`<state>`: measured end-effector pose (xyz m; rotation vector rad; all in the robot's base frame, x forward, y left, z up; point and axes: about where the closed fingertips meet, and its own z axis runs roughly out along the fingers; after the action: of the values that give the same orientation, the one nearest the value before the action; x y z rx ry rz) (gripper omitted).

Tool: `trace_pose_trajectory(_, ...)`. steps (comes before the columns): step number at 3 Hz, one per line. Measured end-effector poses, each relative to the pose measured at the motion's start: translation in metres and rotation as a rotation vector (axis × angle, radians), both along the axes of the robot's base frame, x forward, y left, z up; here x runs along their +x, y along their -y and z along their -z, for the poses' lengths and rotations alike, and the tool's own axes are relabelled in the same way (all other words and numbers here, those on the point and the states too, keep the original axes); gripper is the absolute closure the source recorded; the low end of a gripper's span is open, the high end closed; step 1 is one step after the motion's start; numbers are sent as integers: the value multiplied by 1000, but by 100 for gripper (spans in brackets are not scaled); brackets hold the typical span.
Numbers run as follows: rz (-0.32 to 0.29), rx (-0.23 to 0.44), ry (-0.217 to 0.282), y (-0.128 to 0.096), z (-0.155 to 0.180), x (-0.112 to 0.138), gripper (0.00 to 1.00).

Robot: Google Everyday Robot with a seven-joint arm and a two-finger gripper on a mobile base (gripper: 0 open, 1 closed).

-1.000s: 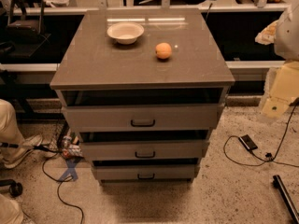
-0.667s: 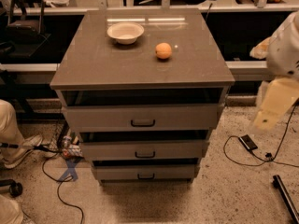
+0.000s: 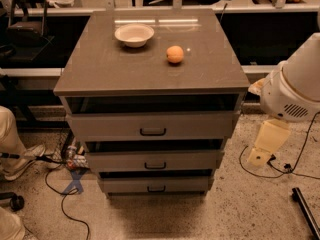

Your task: Open bottom drawer

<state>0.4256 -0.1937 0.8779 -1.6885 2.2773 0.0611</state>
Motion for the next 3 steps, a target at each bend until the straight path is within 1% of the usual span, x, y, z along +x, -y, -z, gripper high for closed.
trace_pose_trajectory(1,-16,27,-9,0,12,-2,0)
trace_pose_trajectory(2,-81,72,-18,-13,60,-8,0)
trace_pose_trajectory(3,-160,101,-33,-40,137,-15,0)
